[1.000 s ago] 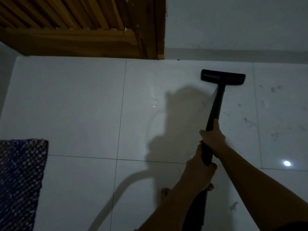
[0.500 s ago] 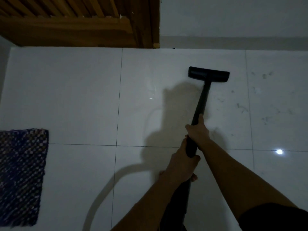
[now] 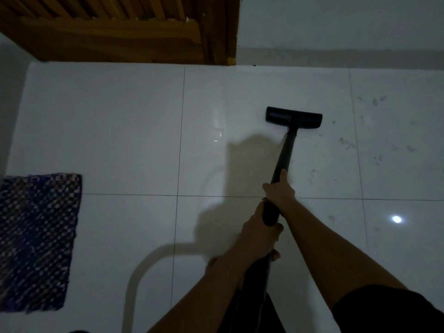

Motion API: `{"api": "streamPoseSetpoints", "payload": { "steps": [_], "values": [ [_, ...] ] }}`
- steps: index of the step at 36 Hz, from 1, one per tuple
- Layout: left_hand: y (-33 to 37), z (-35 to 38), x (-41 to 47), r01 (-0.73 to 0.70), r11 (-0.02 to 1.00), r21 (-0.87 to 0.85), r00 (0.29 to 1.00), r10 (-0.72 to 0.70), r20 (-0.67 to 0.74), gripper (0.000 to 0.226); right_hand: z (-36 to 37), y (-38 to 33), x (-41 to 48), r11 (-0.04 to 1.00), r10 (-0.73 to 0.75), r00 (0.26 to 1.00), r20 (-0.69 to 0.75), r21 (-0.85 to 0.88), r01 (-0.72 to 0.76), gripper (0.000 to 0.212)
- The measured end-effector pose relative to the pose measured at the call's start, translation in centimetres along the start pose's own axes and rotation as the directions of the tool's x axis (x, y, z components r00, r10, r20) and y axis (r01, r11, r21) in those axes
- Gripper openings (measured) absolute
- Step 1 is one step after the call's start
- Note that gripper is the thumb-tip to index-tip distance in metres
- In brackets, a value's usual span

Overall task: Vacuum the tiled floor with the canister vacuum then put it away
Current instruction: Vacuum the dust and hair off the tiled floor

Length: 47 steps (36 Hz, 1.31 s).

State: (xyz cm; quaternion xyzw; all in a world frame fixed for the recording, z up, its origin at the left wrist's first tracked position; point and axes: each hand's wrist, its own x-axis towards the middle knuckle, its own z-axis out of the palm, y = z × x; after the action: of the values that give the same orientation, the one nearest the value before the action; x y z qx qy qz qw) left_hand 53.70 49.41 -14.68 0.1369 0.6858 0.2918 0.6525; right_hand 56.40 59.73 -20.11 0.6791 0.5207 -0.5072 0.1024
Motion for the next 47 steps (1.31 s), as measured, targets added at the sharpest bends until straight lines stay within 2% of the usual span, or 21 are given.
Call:
{"api": "streamPoseSetpoints", "payload": {
  "steps": [7,15,22,26,31,38,47],
  "values": [
    [-2.2,0.5,-3.1,0.043,0.996,-0.078,0.999,-0.042,0.012,0.051,0.8,1.8,-3.5,1.0,0.006,1.0,0.014,-0.017,-0.006,0.077],
    [-5.4,2.3,-5.9,0.085,0.965,-0.249,0.996,-0.084,0.018,0.055,1.9,5.0,-5.9,1.0,0.014,0.998,0.06,-0.023,-0.012,0.077],
    [-7.8,4.9,-8.9,0.025,0.98,-0.197,0.999,-0.032,-0.031,0.045,1.6,8.5,-8.5,0.998,-0.01,0.996,0.085,-0.068,0.016,0.077],
    [-8.7,6.0,-10.6,0.024,0.974,-0.226,0.999,-0.034,-0.039,0.042,1.6,10.1,-9.9,0.996,-0.013,0.995,0.097,-0.091,0.021,0.077],
    [-10.5,7.0,-12.4,0.035,0.96,-0.276,0.997,-0.052,-0.054,0.05,2.3,11.8,-11.6,0.994,-0.025,0.993,0.114,-0.106,0.037,0.078],
    [-13.4,8.3,-14.1,0.036,0.939,-0.343,0.997,-0.057,-0.052,0.049,3.4,14.5,-13.0,0.992,-0.019,0.992,0.123,-0.124,0.034,0.075],
    [-17.1,10.1,-16.7,0.019,0.943,-0.331,0.998,-0.037,-0.048,0.052,4.4,18.9,-15.2,0.993,-0.033,0.99,0.134,-0.107,0.047,0.074]
  ]
}}
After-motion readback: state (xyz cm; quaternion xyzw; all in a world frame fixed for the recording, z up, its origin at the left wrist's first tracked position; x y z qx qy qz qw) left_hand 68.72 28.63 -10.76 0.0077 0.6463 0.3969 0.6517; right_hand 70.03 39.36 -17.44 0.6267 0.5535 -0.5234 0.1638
